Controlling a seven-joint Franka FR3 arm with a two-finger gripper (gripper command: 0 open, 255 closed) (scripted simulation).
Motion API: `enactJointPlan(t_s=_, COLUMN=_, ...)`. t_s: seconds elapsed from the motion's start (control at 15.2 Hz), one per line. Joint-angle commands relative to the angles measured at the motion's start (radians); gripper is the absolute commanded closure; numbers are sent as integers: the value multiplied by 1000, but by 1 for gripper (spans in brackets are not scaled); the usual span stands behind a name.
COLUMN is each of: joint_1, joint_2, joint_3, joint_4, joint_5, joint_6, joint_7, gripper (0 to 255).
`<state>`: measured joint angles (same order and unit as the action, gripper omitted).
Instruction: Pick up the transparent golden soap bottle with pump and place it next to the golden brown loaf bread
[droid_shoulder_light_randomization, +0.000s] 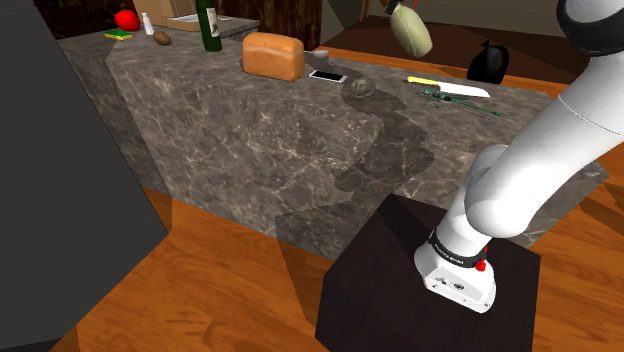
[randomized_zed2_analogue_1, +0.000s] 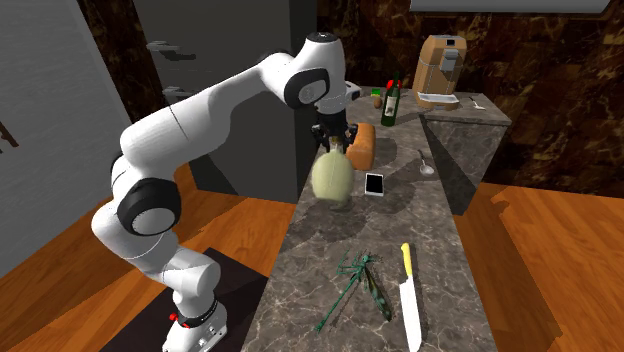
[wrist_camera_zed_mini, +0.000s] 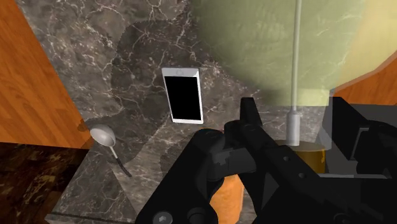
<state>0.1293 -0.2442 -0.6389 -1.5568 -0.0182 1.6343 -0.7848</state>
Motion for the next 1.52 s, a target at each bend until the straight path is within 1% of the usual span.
enactJointPlan(t_s=0.0, joint_1=15, joint_2=53, joint_3=1, joint_4=39, joint_5=27, joint_6=5, joint_7=17, gripper=255)
enactJointPlan(t_s=0.26, joint_1=35, joint_2=185, joint_3=-7, joint_4=153, joint_5=101, joint_6=-1, joint_7=37, gripper=255)
enactJointPlan(t_s=0.53, joint_1=28, joint_2=338, joint_3=-13, joint_4=307, joint_5=194, joint_6=-31, joint_7=51, gripper=255)
enactJointPlan(t_s=0.73, joint_1=-4, joint_2=471, joint_3=-9, joint_4=463, joint_5=275, joint_6=-76, joint_7=64, gripper=255)
enactJointPlan(t_s=0.86, joint_1=-46, joint_2=575, joint_3=0, joint_4=602, joint_5=337, joint_6=-123, joint_7=79, gripper=255)
enactJointPlan(t_s=0.92, joint_1=-77, joint_2=635, joint_3=8, joint_4=692, joint_5=372, joint_6=-156, joint_7=90, gripper=255)
enactJointPlan(t_s=0.99, joint_1=-93, joint_2=660, joint_3=13, joint_4=732, joint_5=386, joint_6=-170, joint_7=96, gripper=255)
enactJointPlan(t_s=1.19, joint_1=-37, joint_2=600, joint_3=8, joint_4=592, joint_5=342, joint_6=-88, joint_7=92, gripper=255)
enactJointPlan(t_s=1.45, joint_1=12, joint_2=544, joint_3=3, joint_4=452, joint_5=303, joint_6=1, joint_7=92, gripper=255)
